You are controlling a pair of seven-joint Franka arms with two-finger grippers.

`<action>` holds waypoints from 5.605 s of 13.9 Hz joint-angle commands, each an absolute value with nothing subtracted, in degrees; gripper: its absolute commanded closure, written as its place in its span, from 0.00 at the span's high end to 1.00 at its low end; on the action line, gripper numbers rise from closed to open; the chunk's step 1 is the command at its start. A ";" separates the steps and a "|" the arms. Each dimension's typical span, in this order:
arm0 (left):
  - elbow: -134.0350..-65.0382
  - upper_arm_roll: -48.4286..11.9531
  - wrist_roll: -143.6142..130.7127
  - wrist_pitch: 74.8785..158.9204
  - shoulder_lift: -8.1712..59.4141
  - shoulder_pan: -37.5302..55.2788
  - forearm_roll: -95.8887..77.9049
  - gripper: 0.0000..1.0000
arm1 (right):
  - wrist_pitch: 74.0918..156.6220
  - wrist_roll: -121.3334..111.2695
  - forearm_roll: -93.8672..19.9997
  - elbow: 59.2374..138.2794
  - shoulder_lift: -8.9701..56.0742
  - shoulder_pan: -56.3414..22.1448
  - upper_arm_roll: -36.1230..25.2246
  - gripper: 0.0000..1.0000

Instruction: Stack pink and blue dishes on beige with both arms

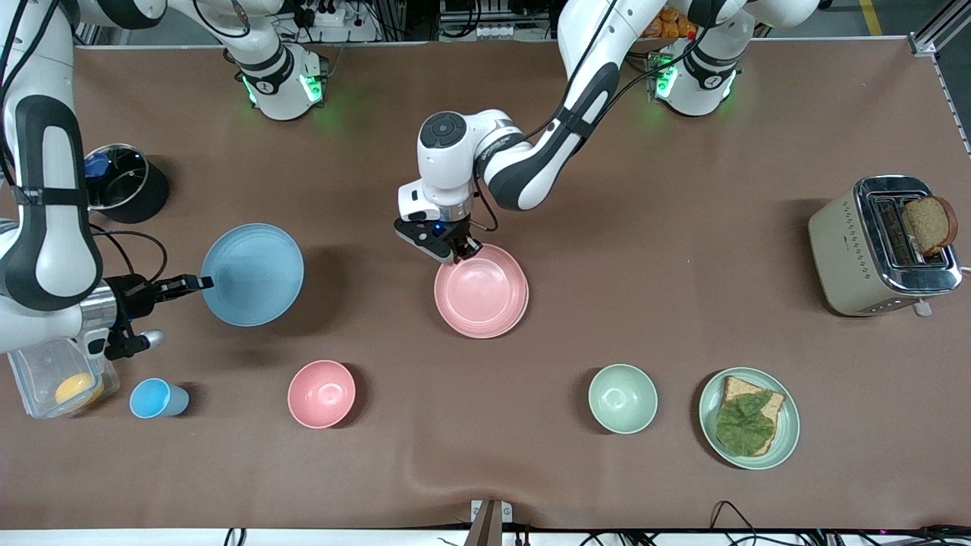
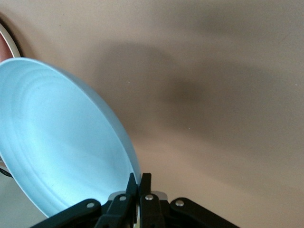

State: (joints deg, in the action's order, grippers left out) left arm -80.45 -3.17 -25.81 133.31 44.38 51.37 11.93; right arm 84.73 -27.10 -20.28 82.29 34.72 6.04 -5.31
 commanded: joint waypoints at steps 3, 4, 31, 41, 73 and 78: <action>-79.89 -2.90 -25.75 132.02 40.44 51.24 13.27 1.00 | 83.76 -26.19 -21.01 81.74 34.37 6.07 -5.27 0.00; -79.89 -2.81 -25.75 130.10 39.73 51.07 13.10 1.00 | 83.67 -26.10 -21.01 81.83 34.37 5.89 -5.27 0.00; -96.57 1.67 0.80 99.67 0.99 1.14 -0.27 1.00 | 111.53 8.88 -23.82 80.42 43.42 -34.36 -5.19 0.15; -99.06 0.62 0.18 97.56 -2.20 -1.14 -0.71 1.00 | 107.16 7.56 -23.82 76.21 41.92 -28.32 -5.27 1.00; -94.92 -3.96 1.49 97.30 -0.79 -1.50 -0.44 1.00 | 88.77 -5.45 -0.98 87.19 4.92 -1.41 -5.28 1.00; -94.92 -3.96 1.49 97.29 -0.79 -1.58 -0.53 1.00 | 88.95 -5.27 0.35 87.10 5.27 -0.96 -3.78 1.00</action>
State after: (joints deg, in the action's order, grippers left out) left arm -96.34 -3.67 0.22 98.27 -1.35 -1.07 -0.04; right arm 88.17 -4.94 -0.87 85.25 6.80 -2.30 -5.26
